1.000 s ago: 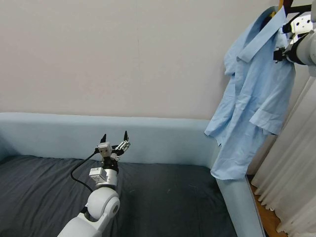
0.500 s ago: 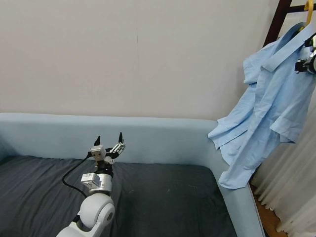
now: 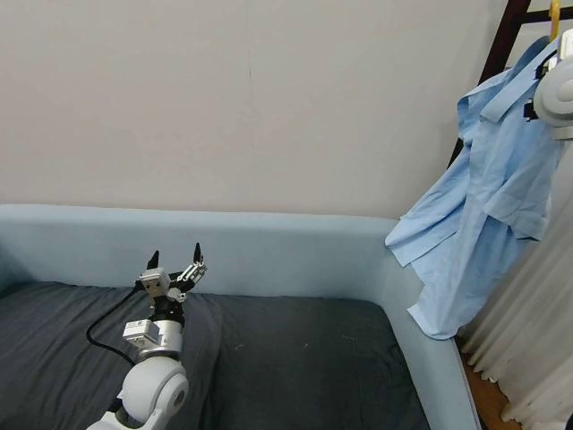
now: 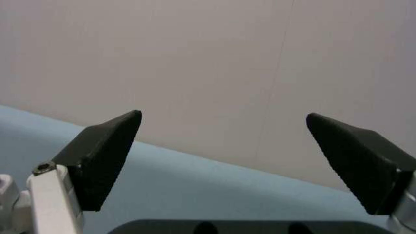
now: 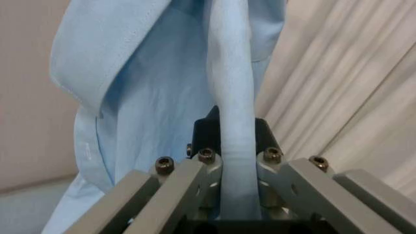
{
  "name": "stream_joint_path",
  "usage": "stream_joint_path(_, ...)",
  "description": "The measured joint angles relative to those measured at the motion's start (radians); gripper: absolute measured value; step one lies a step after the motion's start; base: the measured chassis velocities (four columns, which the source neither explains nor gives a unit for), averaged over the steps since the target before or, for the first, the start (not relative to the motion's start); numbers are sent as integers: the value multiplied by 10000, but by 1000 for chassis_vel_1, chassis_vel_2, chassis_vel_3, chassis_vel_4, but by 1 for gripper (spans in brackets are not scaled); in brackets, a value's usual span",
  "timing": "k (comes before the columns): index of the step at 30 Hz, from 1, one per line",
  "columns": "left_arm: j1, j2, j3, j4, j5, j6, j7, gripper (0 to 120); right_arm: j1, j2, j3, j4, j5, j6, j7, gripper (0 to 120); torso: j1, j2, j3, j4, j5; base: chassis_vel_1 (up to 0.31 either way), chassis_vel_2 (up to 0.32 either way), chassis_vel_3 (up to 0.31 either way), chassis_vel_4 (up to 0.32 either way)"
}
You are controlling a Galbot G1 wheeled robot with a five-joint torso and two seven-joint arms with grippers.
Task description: Pick up the clothes from the sofa and hang them on the clothes hanger.
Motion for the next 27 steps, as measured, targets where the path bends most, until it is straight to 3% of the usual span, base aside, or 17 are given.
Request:
stream_joint_path(9,-499,-33,164,584,-39,-143,-57,100,-265,1542,688,-2513,-515,14,70,1,0,0,0,1,-2,0,0,0,0)
stream_joint_path(27,-1196,-191,640,1275,-134,-200,-151,100,-1057,3458,2509,-5671,-2070,333,-896,1,1,0,0,1,0,0,0,0,0)
